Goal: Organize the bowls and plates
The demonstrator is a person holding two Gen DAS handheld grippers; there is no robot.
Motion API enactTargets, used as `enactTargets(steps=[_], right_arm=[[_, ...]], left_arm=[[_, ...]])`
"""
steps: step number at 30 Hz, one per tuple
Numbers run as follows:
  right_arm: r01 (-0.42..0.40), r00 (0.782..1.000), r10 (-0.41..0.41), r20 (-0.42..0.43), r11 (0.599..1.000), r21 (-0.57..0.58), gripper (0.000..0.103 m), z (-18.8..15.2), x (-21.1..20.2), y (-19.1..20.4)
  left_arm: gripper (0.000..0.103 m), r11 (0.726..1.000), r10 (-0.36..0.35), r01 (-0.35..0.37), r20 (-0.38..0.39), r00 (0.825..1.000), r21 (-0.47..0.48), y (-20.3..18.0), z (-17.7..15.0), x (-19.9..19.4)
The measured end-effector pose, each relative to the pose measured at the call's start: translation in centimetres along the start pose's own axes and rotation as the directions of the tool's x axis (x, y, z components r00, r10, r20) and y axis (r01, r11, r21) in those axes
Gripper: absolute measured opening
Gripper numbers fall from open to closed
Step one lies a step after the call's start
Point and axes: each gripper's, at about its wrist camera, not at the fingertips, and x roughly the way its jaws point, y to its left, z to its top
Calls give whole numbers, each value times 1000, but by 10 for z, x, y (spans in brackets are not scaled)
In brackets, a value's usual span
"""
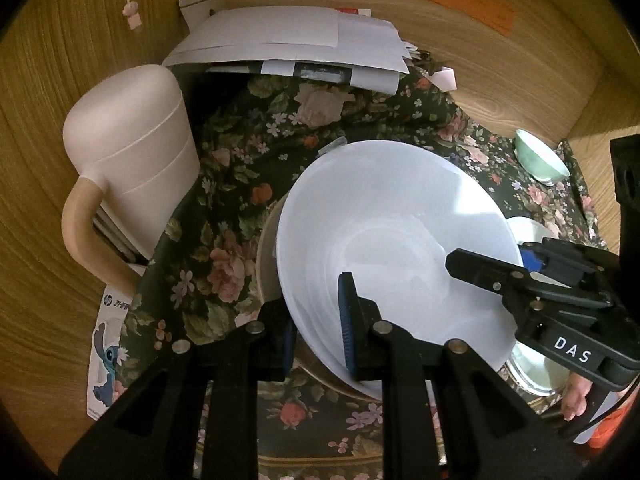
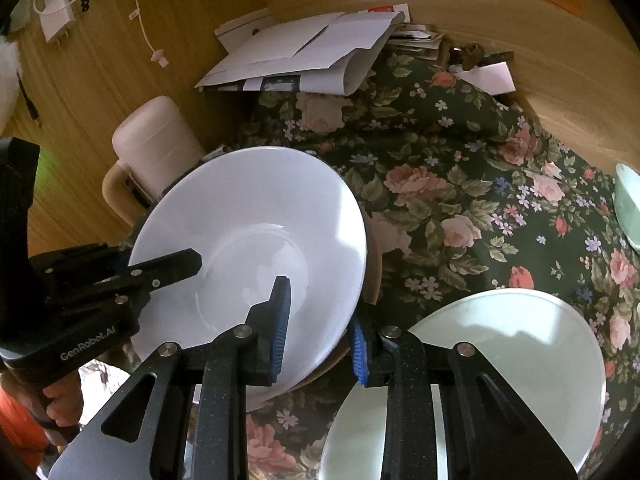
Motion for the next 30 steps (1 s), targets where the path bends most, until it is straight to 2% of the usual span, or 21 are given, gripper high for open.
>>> enactTargets(steps=[5, 12, 16, 25, 26, 28, 30], right_arm=[[33, 999, -33, 13, 999, -23, 27, 3, -3, 2], [33, 999, -33, 20, 999, -11, 27, 4, -5, -1], [51, 998, -50, 46, 999, -14, 34, 6, -12, -3], [43, 997, -41, 61, 999, -32, 35, 5, -18, -4], [43, 997, -41, 61, 999, -31, 35, 5, -18, -5], [43, 997, -41, 63, 999, -26, 35, 4, -19, -6], [43, 997, -41, 66, 999, -20, 35, 4, -21, -8]], left_arm=[[18, 1000, 0, 0, 1, 1000, -16, 5, 1, 1], [18, 1000, 8, -7, 9, 1000, -11, 4, 2, 2], [18, 1000, 4, -3, 7, 1000, -19, 6, 2, 3], [18, 999, 30, -29, 11, 999, -16, 4, 7, 5], [19, 999, 33, -32, 11, 999, -16, 4, 7, 5], [28, 999, 33, -33, 1, 999, -4, 1, 10, 5], [41, 1000, 17, -17, -7, 1000, 2, -2, 12, 5]])
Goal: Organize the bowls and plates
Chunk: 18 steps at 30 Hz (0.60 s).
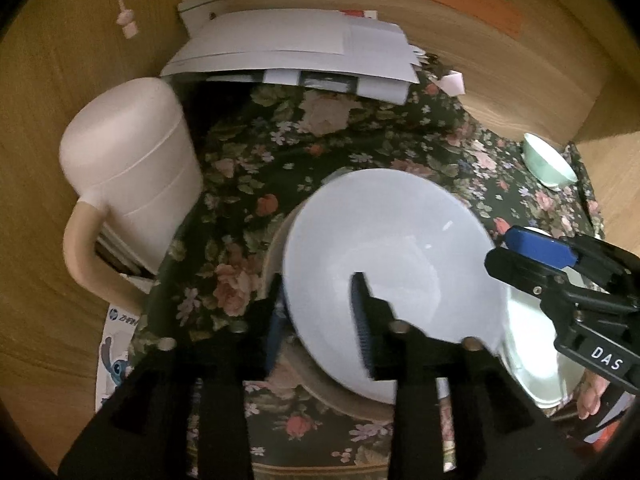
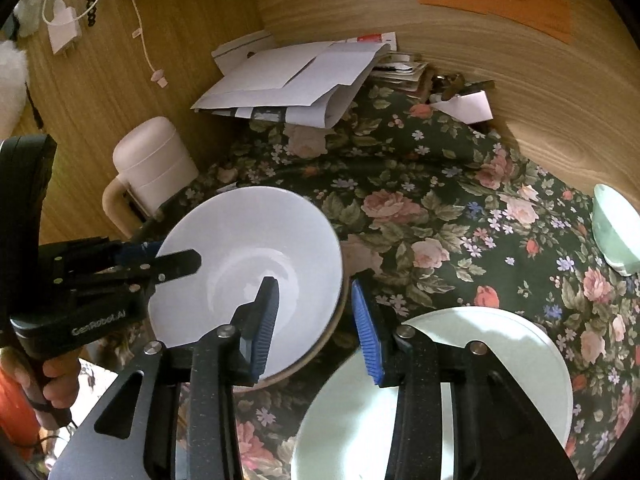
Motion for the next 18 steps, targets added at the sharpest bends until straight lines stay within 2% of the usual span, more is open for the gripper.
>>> enactTargets(steps=[3, 5, 7, 12, 18], right_arm=[[2, 1000, -2, 12, 1000, 10, 40, 1, -6, -7], [8, 999, -9, 33, 1000, 22, 50, 1, -14, -13], [21, 998, -22, 58, 999, 28, 53, 2, -22, -20], [40, 995, -44, 94, 998, 44, 54, 7, -38, -38], [92, 985, -104, 139, 992, 88, 57, 10, -60, -73]], left_arm=[[49, 1000, 23, -23, 9, 1000, 17, -7, 3, -2], [53, 999, 34, -34, 10, 999, 19, -10, 6, -2], [57, 999, 45, -46, 38, 998, 17, -11, 11, -7], [62, 999, 30, -32, 94, 995, 20, -20, 28, -23], [66, 999, -8, 3, 128, 992, 45, -50, 45, -30]])
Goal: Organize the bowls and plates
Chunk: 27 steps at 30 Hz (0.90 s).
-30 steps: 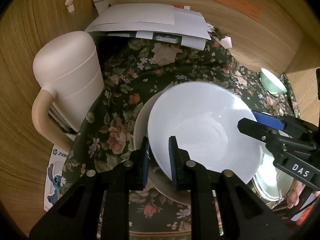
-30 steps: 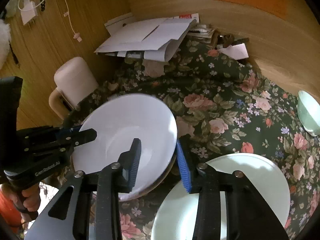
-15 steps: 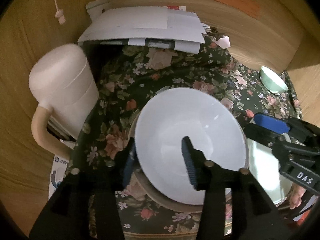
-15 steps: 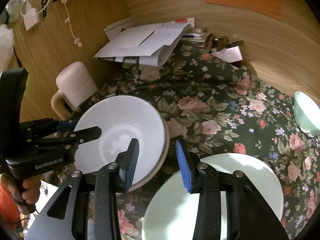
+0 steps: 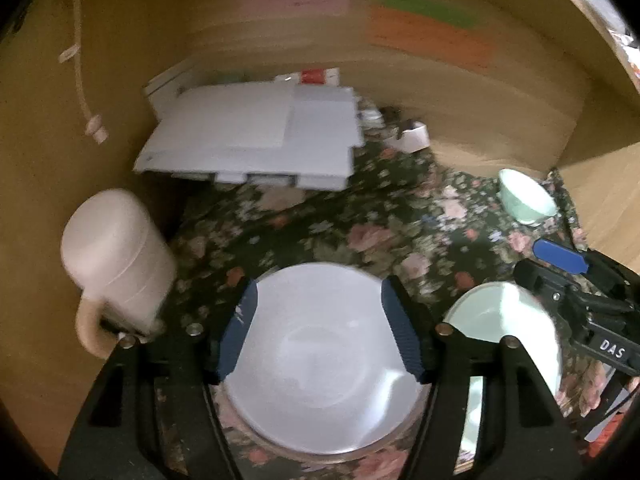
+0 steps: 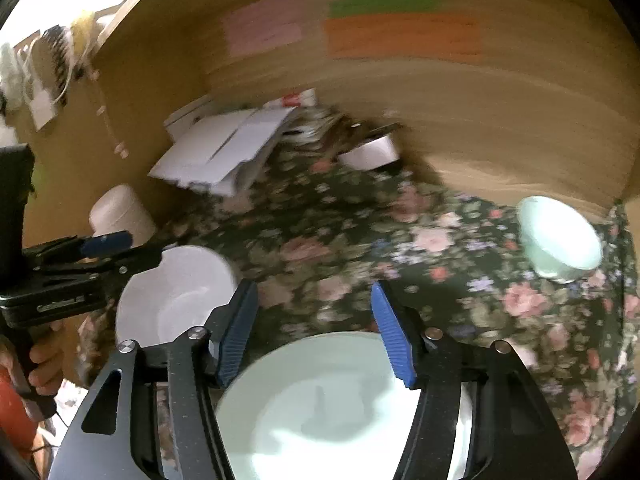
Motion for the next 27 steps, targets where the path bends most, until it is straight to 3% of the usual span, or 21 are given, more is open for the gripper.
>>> enactTargets(steps=[13, 27], right_arm=[[143, 988, -147, 51, 986, 84, 58, 12, -28, -90], [271, 959, -282, 24, 940, 206, 59, 26, -15, -199]], left_arm=[[79, 993, -86, 80, 61, 994, 91, -84, 43, 18], [82, 979, -152, 148, 20, 988, 140, -152, 93, 79]])
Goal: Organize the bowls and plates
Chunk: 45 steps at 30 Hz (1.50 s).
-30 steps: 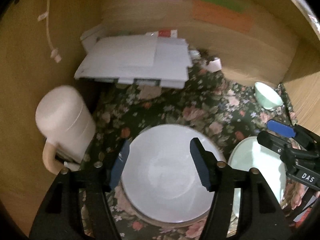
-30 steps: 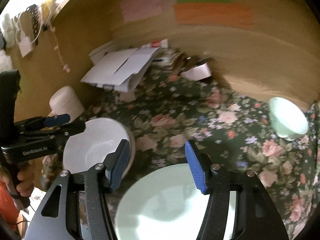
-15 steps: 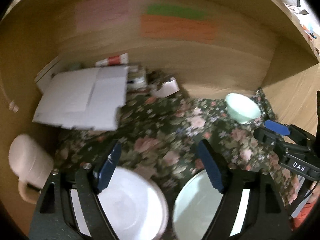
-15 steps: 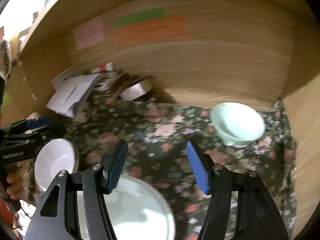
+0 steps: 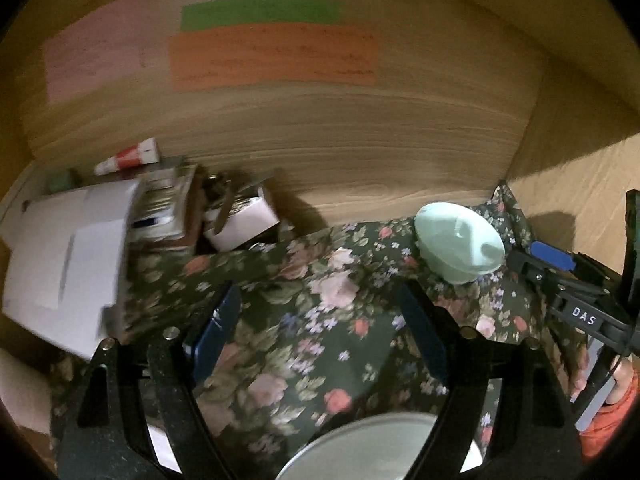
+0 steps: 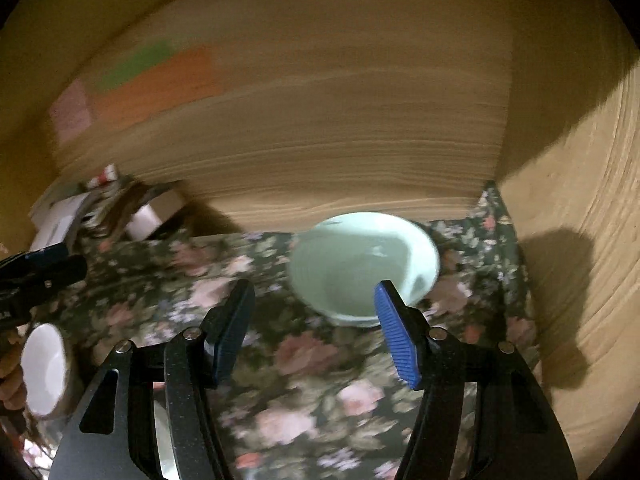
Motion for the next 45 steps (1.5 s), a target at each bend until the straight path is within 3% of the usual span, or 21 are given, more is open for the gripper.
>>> enactTargets(steps=[12, 15, 19, 22, 23, 31, 45], right_arm=[[88, 991, -76, -107, 989, 116, 59, 5, 69, -63], [86, 987, -61, -151, 984, 159, 58, 4, 86, -76], [85, 981, -52, -187, 981, 172, 42, 2, 100, -84], [71, 975, -35, -220, 985, 160, 25, 1, 110, -83], [70, 973, -33, -226, 986, 154, 24, 0, 113, -81], [41, 976, -23, -218, 996, 79, 23, -8, 98, -58], [-136, 954, 126, -273, 991, -19, 22, -42, 60, 5]], left_arm=[[82, 998, 8, -4, -74, 997, 59, -25, 16, 70], [82, 998, 1, 5, -84, 996, 70, -28, 13, 78], [82, 996, -5, 14, -103, 995, 85, -33, 10, 89], [82, 996, -8, 18, -106, 994, 92, -37, 9, 95], [82, 996, -11, 21, -108, 994, 90, -37, 8, 96], [82, 995, -20, 32, -125, 992, 92, -43, 9, 102], [81, 995, -11, 35, -251, 968, 91, -47, -18, 121]])
